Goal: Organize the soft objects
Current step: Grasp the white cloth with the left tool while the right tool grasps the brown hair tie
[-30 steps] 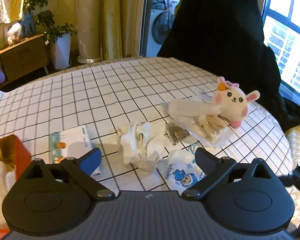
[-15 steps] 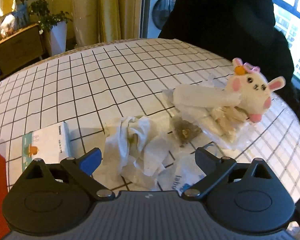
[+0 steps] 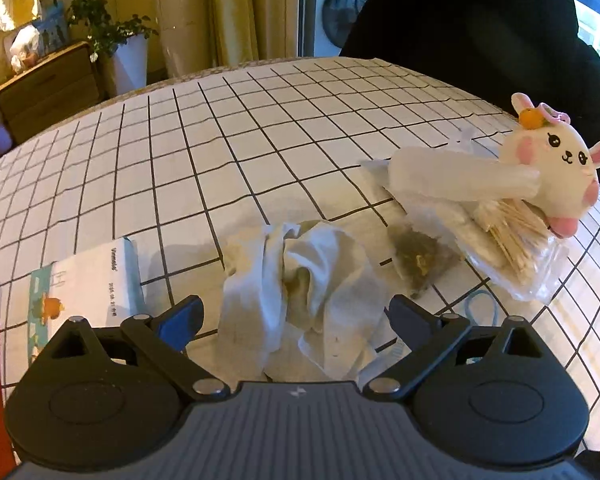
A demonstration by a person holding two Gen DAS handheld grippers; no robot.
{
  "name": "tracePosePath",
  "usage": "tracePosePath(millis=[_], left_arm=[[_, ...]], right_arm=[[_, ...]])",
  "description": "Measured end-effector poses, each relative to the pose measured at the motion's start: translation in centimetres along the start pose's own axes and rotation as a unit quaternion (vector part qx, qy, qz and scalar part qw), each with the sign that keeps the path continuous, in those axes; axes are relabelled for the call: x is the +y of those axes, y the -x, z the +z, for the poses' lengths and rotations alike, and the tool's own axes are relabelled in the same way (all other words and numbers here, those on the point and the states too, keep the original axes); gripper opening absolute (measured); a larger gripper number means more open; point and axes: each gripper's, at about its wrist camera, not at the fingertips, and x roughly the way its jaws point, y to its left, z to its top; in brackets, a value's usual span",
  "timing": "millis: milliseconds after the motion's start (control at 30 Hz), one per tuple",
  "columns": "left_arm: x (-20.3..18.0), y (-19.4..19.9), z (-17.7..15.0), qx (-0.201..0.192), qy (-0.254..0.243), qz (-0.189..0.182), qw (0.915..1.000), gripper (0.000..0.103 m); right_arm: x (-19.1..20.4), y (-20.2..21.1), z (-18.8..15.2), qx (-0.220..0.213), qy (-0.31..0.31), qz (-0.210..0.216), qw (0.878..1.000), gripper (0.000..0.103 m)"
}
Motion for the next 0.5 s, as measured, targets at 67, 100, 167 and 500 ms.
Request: tracePosePath(millis=[67,100,167,500], left_arm=[[0.00,-0.25,-0.03,0.003,0.002,-0.003,1.0000,0.097],[-0.01,-0.37,-0.06,0.005,0.001,-0.003,1.0000,0.094],[-0.14,-0.47,-0.08,0.004,-0.003,0.004,1.0000,0.087],[-0.10,0.40,-0.19,-0.007,0.003,0.005,1.0000,0.041]], right_arm=[[-0.06,0.03,-0.10,0.001,-0.003,0.000,1.000,0.074],[-0.08,0.08,-0.14,0.001,-0.005,0.000,1.000,0.073],[-0.17,0.00,-0.07,0.002,-0.006,0.002,1.000,0.072],[-0.06,0.05,0.47,0.006,-0.015,0.011,1.000,0.038]])
